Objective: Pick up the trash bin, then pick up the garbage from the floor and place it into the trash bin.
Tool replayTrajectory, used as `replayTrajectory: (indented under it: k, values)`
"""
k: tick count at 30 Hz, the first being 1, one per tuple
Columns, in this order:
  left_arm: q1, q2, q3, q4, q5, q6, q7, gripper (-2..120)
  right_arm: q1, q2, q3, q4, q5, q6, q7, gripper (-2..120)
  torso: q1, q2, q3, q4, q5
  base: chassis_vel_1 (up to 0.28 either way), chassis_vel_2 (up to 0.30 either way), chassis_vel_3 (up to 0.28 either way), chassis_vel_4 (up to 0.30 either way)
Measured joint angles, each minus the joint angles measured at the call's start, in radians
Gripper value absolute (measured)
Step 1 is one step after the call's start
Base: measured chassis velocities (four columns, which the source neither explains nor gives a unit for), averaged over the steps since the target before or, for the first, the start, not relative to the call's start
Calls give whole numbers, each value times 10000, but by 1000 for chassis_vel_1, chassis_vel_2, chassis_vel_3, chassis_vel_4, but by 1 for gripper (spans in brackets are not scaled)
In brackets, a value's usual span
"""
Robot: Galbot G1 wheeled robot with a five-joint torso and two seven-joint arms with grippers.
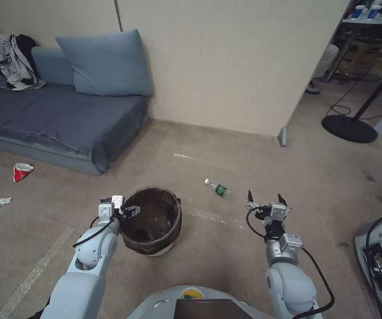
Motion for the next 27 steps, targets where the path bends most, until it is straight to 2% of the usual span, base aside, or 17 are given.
replayTrajectory:
  k: [13, 17, 21, 22, 25, 27]
  values:
    - [65, -23, -87, 196, -71, -15, 32, 100, 15, 0, -93, -138, 6, 3, 71, 100, 0, 0, 0, 0, 0, 0, 0, 0, 0]
    - [110, -41, -53, 254, -62, -24, 42, 95, 17, -1, -114, -179, 17, 9, 88, 100, 0, 0, 0, 0, 0, 0, 0, 0, 0]
    - [96, -88, -57, 435, -59, -57, 35, 77, 25, 0, -122, -230, 24, 31, 103, 100, 0, 1, -2, 0, 5, 0, 0, 0, 0]
    - [96, -88, -57, 435, -59, -57, 35, 77, 25, 0, -122, -230, 24, 31, 103, 100, 0, 1, -2, 0, 5, 0, 0, 0, 0]
    - [68, -104, -60, 501, -76, -58, 29, 63, 34, -1, -139, -239, 32, 34, 110, 100, 0, 1, -2, 2, 6, 0, 0, 0, 0]
    - [56, -104, -59, 510, -82, -58, 31, 59, 40, 0, -144, -244, 34, 34, 114, 100, 0, 2, -2, 1, 6, 0, 0, 0, 0]
